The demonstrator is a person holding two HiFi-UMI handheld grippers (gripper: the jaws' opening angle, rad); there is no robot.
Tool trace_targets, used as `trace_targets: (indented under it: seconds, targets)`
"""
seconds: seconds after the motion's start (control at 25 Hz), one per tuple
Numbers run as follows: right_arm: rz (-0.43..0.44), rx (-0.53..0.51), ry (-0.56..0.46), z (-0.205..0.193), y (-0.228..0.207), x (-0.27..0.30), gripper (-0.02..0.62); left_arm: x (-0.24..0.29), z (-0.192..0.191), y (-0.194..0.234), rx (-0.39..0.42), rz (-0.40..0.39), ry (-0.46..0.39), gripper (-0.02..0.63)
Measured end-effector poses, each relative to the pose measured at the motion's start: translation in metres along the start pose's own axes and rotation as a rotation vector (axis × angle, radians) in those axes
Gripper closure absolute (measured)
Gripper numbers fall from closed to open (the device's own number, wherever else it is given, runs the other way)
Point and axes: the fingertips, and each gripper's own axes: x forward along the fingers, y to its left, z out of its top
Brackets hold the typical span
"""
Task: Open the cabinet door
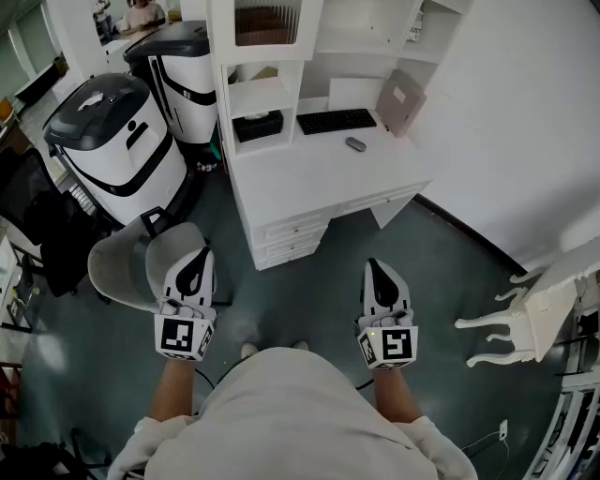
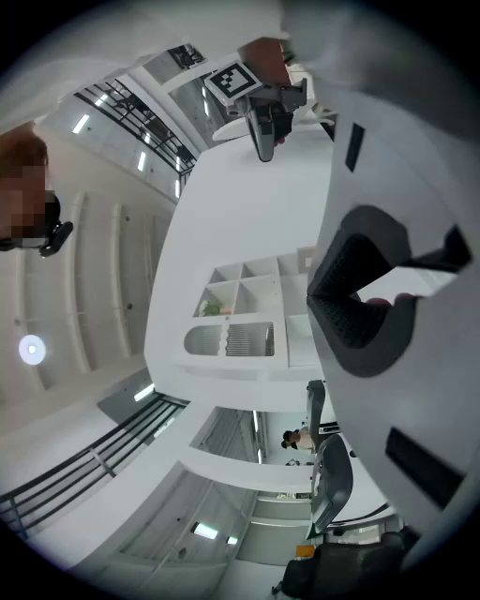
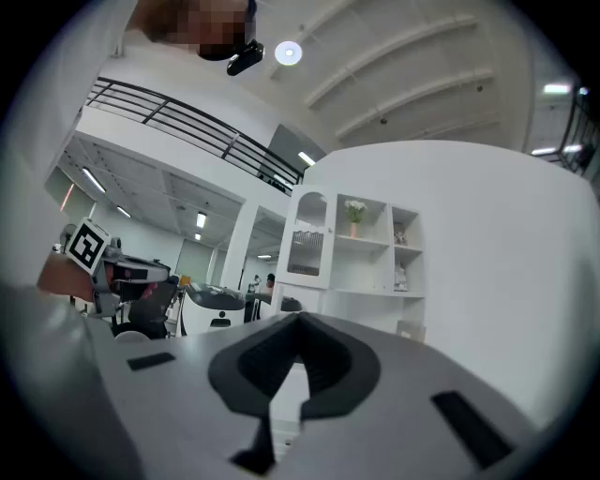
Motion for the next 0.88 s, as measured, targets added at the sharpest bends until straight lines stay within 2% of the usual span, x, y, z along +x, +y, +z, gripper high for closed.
trace_targets:
  seconds: [0.44, 0.88]
  targets:
    - [0.021, 0.015, -0.008, -0.006, -0.007, 0.001, 0.592, 0.006, -0.002, -0.008, -0.005, 0.015, 0.001, 0.607]
    - [0.101, 0.024, -0.003, -0.029, -0.041, 0.010, 0.592, 0.025, -0.007, -0.038, -0.002, 0.079, 0.010, 0.607]
